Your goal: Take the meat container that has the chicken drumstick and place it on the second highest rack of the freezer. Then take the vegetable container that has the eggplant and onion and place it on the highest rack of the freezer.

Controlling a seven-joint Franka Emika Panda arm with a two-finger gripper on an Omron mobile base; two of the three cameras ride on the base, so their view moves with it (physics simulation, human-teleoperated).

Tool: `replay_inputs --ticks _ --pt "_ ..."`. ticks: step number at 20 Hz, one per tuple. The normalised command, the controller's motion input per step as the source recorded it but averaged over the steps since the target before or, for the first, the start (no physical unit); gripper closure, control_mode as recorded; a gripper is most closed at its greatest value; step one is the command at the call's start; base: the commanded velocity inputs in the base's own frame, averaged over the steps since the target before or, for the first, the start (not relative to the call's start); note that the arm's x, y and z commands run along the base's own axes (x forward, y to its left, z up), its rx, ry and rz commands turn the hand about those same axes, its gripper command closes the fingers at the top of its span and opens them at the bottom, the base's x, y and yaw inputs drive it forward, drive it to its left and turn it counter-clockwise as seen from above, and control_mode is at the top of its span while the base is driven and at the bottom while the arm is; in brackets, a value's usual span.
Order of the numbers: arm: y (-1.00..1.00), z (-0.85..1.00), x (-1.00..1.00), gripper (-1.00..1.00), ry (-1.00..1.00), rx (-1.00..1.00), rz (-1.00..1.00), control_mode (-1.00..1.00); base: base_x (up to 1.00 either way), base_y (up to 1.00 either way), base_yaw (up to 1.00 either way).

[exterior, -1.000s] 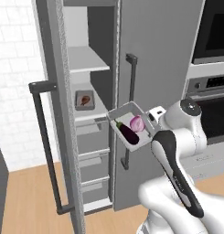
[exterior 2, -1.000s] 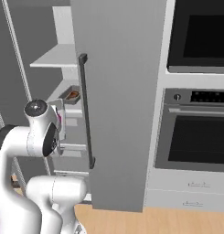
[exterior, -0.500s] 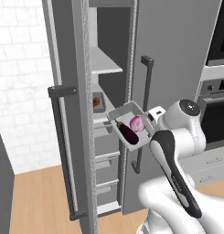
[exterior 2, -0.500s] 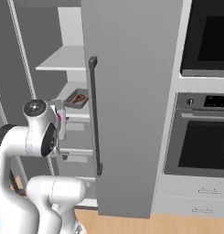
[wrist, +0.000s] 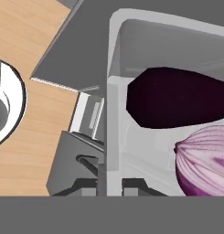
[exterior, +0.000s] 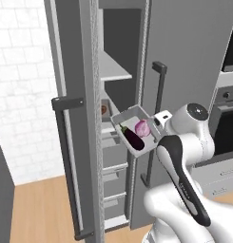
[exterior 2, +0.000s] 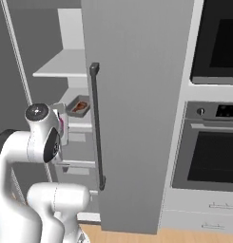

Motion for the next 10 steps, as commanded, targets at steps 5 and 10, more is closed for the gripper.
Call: replay_inputs --ticks 5,10 --pt "0.0 0.0 0.0 1.0 0.0 0.0 0.0 1.0 0.23 0.3 0.0" --pt "0.0 0.0 0.0 1.0 0.0 0.0 0.0 1.0 0.15 0.4 -0.01"
